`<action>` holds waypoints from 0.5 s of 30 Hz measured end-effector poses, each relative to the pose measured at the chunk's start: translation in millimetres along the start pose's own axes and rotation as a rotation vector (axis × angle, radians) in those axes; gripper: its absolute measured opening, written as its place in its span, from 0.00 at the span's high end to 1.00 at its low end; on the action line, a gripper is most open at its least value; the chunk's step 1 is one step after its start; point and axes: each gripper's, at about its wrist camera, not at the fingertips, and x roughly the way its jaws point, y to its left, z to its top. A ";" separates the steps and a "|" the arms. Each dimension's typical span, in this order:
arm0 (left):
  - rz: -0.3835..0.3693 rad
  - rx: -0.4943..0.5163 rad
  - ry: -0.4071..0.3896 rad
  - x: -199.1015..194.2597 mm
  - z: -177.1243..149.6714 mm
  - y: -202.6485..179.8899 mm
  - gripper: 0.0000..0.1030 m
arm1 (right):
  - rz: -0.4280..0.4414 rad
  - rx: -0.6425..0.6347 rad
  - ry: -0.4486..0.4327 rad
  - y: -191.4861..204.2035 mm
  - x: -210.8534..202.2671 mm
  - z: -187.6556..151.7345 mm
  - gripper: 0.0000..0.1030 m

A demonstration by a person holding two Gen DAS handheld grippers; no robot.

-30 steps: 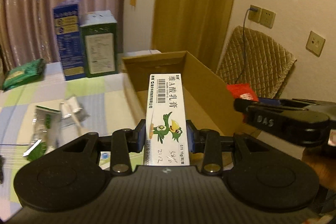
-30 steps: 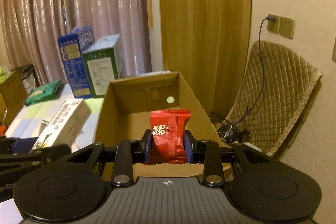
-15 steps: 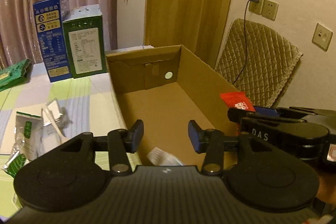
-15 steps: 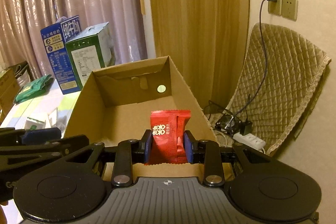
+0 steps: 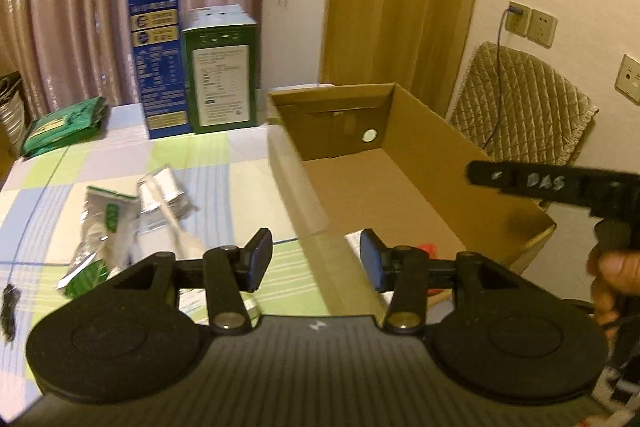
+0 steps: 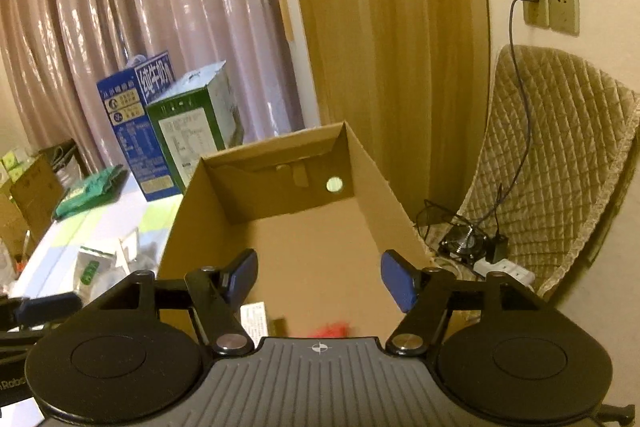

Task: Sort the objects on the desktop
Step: 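Carry both items into the cardboard box and open both tools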

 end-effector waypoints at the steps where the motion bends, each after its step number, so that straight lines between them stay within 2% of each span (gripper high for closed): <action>1: 0.006 -0.005 0.000 -4.9 -2.3 4.1 0.56 | -0.004 -0.001 -0.003 0.3 -3.3 0.9 0.36; 9: 0.095 -0.038 0.004 -60.3 -35.1 54.4 0.43 | 0.012 0.022 -0.037 14.1 -48.0 4.6 0.35; 13: 0.164 -0.051 0.013 -93.7 -58.8 87.9 0.27 | 0.072 0.023 -0.076 42.7 -79.8 -1.0 0.32; 15: 0.192 -0.063 0.020 -109.5 -71.2 105.3 0.22 | 0.105 0.024 -0.091 59.3 -92.3 -5.7 0.31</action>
